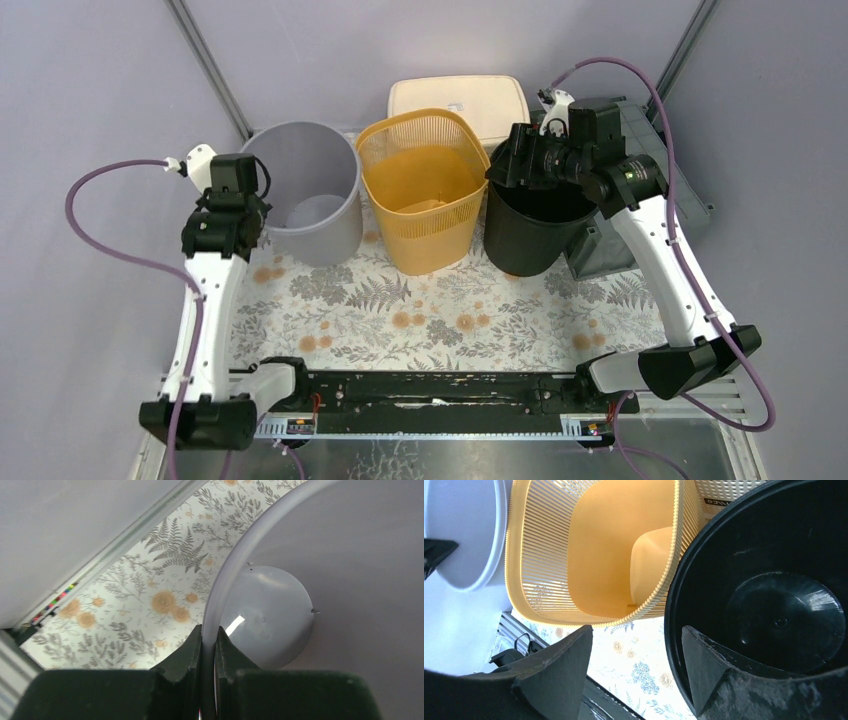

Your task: Turn the large container upside down

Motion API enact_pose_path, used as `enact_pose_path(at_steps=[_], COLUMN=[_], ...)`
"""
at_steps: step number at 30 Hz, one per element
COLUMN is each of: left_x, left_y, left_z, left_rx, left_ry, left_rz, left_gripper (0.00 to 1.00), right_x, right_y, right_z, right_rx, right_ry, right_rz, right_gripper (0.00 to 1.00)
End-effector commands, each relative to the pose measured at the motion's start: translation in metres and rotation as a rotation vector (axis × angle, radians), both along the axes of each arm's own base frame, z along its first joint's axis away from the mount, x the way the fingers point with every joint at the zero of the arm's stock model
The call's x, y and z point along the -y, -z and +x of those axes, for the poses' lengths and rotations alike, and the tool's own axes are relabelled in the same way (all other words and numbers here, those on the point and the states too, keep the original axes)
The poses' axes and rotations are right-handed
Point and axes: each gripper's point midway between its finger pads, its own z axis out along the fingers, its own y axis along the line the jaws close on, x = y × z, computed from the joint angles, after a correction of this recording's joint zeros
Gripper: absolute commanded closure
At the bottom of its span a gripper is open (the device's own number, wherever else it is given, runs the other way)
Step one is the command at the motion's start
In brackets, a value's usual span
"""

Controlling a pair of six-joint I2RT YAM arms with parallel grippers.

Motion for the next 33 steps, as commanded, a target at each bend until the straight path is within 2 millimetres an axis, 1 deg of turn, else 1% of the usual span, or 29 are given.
enact_pose_path(at_steps=[1,3,7,9,12,13,17,20,23,28,29,31,32,33], left_x=[0.000,-0.007,-0.028,-0.036,-0.043,-0.044,-0.047,-0.049,-0.052,-0.053,-0.052,-0.048,-0.045,-0.042], left_y=[-0.019,-0.010,0.005,0.002,-0.004,-0.003,-0.001,-0.001,0.000,0.004,0.004,0.003,-0.001,-0.005], left_z=[0.054,0.064,0.083,0.091,0.101,0.105,0.115,0.121,0.126,0.132,0.132,0.129,0.127,0.125], left_rx=[0.146,0.133,0.117,0.127,0.130,0.123,0.123,0.122,0.133,0.158,0.159,0.172,0.187,0.204], left_ry=[0.084,0.062,0.008,-0.012,-0.028,-0.028,-0.029,-0.025,-0.024,-0.014,-0.011,0.001,0.011,0.024], left_rz=[-0.076,-0.065,-0.068,-0.055,-0.035,-0.035,-0.034,-0.024,-0.012,-0.007,-0.010,-0.026,-0.032,-0.035], left_gripper=[0.92,0.91,0.90,0.91,0.90,0.89,0.75,0.65,0.56,0.55,0.54,0.45,0.37,0.33], right_x=[-0.002,-0.002,-0.002,-0.002,-0.003,-0.003,-0.004,-0.010,-0.023,-0.053,-0.059,-0.073,-0.080,-0.085], right_y=[-0.016,-0.017,-0.018,-0.018,-0.019,-0.017,-0.013,-0.014,-0.016,-0.020,-0.021,-0.024,-0.029,-0.029], right_z=[-0.009,-0.010,-0.012,-0.013,-0.015,-0.016,-0.017,-0.020,-0.026,-0.042,-0.046,-0.055,-0.060,-0.063], right_rx=[0.054,0.053,0.054,0.054,0.052,0.047,0.034,0.032,0.045,0.074,0.082,0.110,0.140,0.151], right_ry=[-0.025,-0.029,-0.030,-0.033,-0.044,-0.049,-0.064,-0.095,-0.160,-0.269,-0.295,-0.339,-0.369,-0.386], right_rz=[0.021,0.022,0.021,0.023,0.027,0.026,0.019,0.030,0.028,-0.017,-0.027,-0.067,-0.089,-0.111], right_gripper=[0.27,0.27,0.27,0.27,0.27,0.27,0.27,0.27,0.27,0.28,0.28,0.28,0.28,0.28])
